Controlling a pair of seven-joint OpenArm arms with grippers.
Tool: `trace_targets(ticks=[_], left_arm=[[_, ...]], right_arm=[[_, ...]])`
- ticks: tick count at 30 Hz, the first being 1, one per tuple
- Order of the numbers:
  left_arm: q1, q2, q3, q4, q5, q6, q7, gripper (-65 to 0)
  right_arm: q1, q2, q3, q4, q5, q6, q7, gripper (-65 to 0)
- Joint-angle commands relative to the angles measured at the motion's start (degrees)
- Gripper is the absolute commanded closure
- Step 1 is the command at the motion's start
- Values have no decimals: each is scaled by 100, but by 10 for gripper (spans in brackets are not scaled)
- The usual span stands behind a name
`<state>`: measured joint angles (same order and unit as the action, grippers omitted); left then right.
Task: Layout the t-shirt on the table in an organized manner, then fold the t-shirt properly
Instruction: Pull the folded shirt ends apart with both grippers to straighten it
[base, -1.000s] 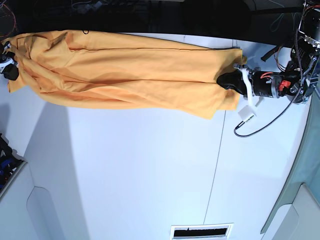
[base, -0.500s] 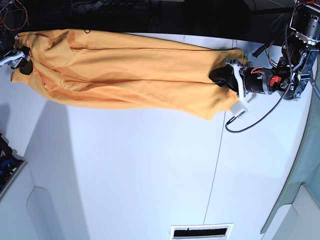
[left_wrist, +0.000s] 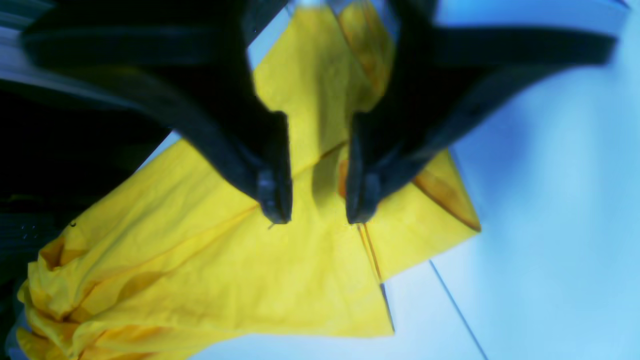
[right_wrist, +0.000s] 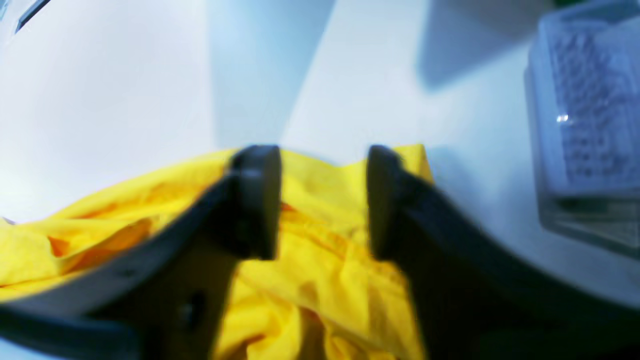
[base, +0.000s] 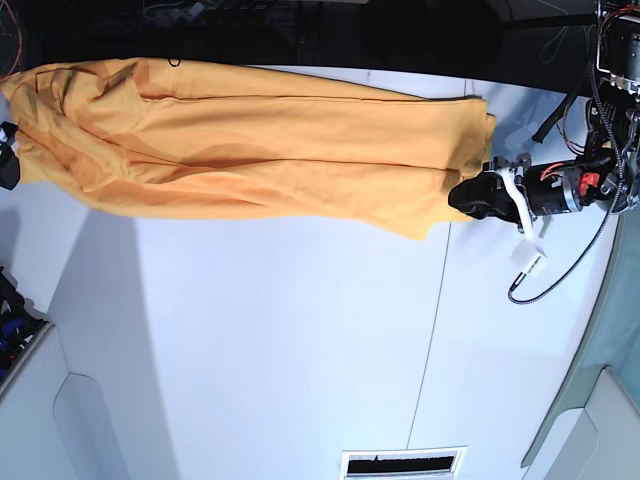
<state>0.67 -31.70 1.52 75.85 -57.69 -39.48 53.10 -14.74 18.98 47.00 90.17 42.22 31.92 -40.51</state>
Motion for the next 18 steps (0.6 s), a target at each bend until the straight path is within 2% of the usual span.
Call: trace_targets(ticks=[1, 3, 4, 9, 15, 18], left_arm=[[-17, -81, -42, 79, -13, -52, -144, -290], [74, -81, -42, 68, 138, -52, -251, -321], [118, -79, -42, 50, 190, -52, -310, -320], [170, -31, -44, 2, 291, -52, -433, -320], [256, -37, -66, 2, 664, 295, -492, -321], [369, -33, -201, 2, 765, 308, -538, -328]], right_arm=[[9, 74, 50, 92, 81, 24, 168, -136], [11, 17, 44, 37, 17, 24, 216, -21], [11, -11, 28, -15, -76, 24, 286, 0], [11, -7, -184, -597, -435, 24, 632, 0], [13, -9, -498, -1370, -485, 28, 986, 0], [87, -9, -748, -1652, -730, 46, 1305, 0]])
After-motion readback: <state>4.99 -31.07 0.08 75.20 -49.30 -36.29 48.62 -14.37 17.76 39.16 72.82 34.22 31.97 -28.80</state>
